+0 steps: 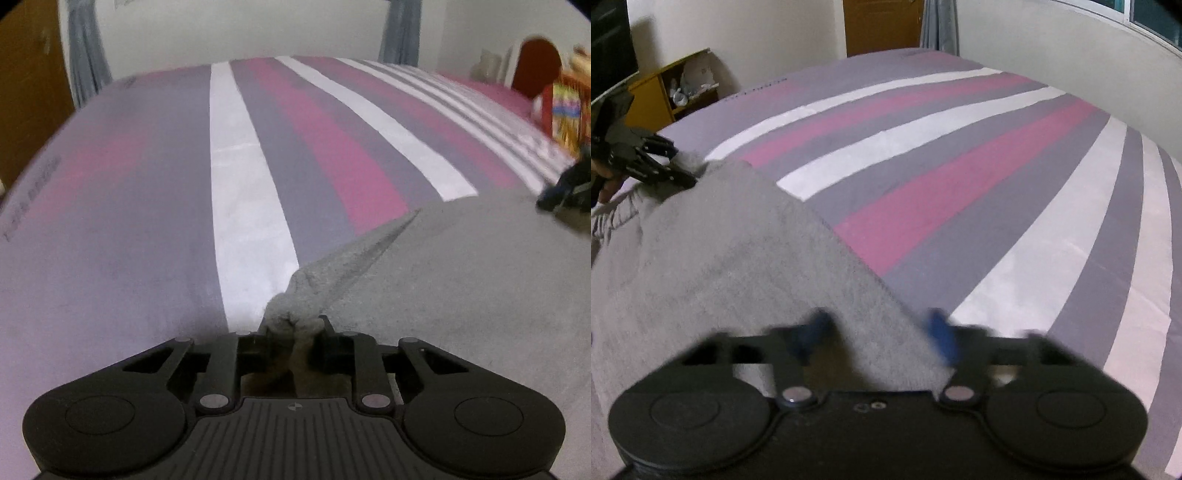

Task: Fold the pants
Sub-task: 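Grasp a cuff with the left tool while the right tool grasps the other cuff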

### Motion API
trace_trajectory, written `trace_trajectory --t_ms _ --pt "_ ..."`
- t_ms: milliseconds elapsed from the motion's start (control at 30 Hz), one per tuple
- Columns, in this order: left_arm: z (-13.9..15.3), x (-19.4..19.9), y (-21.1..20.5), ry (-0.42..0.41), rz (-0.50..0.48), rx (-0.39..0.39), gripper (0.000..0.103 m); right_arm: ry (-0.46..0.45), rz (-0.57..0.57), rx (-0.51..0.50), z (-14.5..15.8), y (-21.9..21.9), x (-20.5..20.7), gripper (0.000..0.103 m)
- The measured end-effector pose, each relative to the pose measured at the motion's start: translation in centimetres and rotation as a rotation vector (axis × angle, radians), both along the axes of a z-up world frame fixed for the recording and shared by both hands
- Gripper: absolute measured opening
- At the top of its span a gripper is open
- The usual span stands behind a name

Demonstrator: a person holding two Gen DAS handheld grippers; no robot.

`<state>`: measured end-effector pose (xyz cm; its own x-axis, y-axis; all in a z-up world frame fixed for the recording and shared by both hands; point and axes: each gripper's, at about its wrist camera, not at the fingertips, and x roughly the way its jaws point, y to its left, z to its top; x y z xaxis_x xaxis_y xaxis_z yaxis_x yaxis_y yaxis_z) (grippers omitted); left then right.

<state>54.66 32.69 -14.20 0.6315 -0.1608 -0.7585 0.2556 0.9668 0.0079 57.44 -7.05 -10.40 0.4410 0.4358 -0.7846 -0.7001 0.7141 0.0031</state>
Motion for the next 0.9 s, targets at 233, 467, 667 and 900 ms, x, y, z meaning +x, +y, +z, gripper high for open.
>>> trace_trajectory --t_ms 233,467,667,900 --pt "4.8 -7.5 1.1 -0.245 -0.001 -0.07 0.019 -0.206 -0.005 0.007 4.6 0.2 -7.4 0.004" --pt "8.9 -18.5 1.6 -0.347 -0.051 -0.142 0.019 -0.381 0.047 0.007 10.8 -1.5 -21.4 0.004" --pt "5.7 -25.8 0.0 -0.293 -0.043 -0.129 0.019 -0.386 0.022 0.035 9.9 -2.2 -31.5 0.004" --pt "0.9 -30.8 -1.6 -0.213 0.095 -0.061 0.019 -0.193 -0.188 0.06 2.9 -2.6 -34.3 0.013"
